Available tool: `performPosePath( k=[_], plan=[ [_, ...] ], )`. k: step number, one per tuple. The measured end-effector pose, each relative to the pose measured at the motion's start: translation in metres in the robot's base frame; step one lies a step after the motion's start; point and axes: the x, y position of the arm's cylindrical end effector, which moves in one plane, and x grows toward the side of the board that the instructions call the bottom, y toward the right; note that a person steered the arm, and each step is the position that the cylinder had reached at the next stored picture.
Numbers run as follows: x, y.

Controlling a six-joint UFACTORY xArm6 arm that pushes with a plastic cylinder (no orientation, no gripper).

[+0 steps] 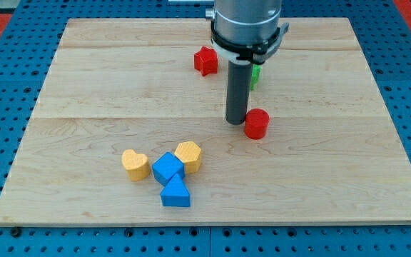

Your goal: Slide the red circle towards the center right side of the board

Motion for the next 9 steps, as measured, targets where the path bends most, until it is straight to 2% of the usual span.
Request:
performPosePath(
  k=[2,4,6,7,8,9],
  plan=[
    [0.048,0.014],
    [0.006,0.096],
    [-0.011,0.014],
    [-0.048,0.030],
    [-0.048,0.051],
    [-0.059,0.002]
  ],
)
